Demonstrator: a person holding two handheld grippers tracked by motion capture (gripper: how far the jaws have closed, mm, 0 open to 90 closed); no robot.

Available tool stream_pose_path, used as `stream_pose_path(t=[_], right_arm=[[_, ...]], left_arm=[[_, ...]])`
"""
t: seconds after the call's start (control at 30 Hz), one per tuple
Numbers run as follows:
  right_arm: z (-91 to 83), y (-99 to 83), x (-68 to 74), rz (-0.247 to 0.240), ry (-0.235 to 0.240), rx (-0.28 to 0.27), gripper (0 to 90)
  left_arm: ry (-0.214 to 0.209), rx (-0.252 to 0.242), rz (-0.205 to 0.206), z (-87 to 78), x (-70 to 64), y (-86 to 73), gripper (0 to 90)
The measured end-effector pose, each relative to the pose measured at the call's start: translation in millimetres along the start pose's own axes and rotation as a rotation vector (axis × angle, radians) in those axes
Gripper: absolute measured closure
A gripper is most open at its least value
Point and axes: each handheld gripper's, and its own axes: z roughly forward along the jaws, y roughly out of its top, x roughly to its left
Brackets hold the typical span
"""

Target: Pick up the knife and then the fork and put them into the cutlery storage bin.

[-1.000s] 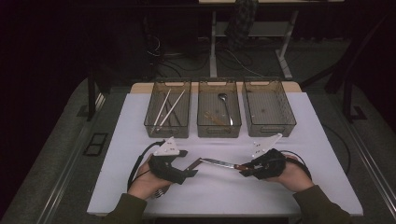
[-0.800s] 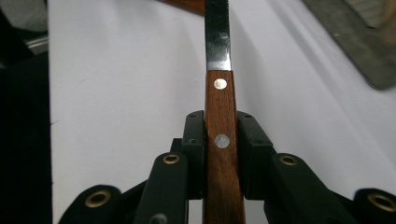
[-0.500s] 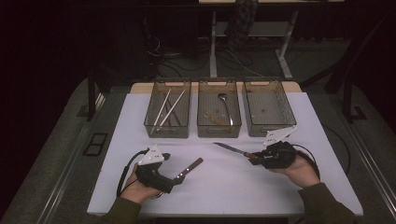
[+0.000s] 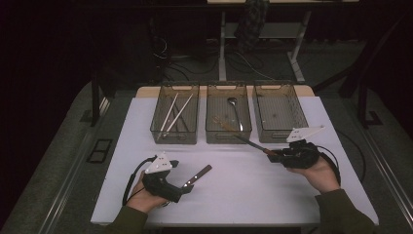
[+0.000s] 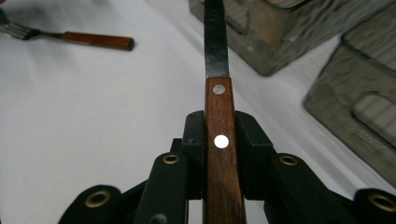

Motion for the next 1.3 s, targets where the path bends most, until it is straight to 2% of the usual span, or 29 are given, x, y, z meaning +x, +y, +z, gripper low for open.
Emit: stream_pose_path(t=[0.5, 0.93, 1.3], right_arm=[[-24.0, 1.1, -31.6, 0.128, -0.104, -0.078, 75.3], [-33.5, 9.4, -61.5, 0.22, -0.175, -0.156, 75.3], [-39.5, 28.7, -84.1, 0.276, -0.264, -0.158, 75.3]], left_arm=[[-0.006, 0.003, -0.004, 1.7, -0.1, -1.1, 0.0], [-0.007, 0.002, -0.008, 1.9, 0.4, -1.7, 0.0], [-0.009, -0.004, -0.008, 1.5, 0.4, -1.4, 0.0]])
